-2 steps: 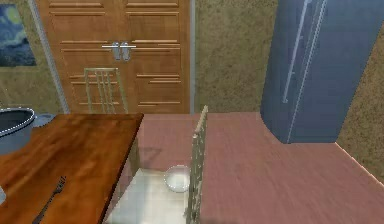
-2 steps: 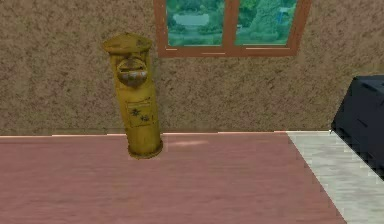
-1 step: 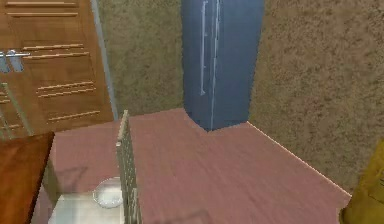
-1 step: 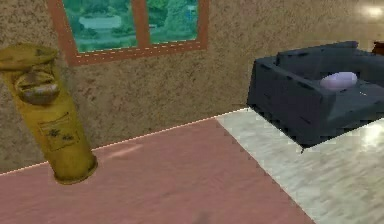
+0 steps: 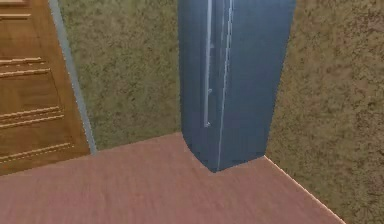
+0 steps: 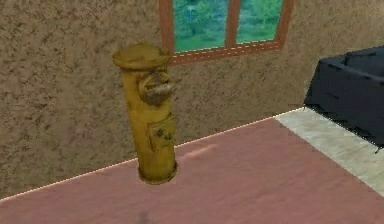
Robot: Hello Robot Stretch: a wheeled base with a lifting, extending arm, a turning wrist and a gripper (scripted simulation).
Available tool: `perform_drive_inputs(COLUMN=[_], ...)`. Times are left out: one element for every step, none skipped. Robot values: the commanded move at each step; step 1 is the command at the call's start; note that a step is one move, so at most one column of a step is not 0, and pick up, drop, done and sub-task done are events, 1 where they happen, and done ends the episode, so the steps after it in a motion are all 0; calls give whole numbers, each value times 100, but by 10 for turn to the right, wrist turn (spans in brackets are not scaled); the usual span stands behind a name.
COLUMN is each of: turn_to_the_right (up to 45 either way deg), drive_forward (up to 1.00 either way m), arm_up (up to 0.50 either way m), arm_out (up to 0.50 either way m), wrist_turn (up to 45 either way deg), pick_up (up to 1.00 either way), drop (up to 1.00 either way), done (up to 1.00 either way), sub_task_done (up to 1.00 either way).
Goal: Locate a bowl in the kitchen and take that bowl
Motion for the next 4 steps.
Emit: perform_drive_inputs(turn_to_the_right=[-150,0,-450,-450], drive_forward=[0,20,0,0], arm_up=[0,0,0,0], arm_out=[0,0,0,0], wrist_turn=[0,0,0,0], pick_up=[0,0,0,0], drop=[0,0,0,0], done=[0,0,0,0], sub_task_done=[0,0,0,0])
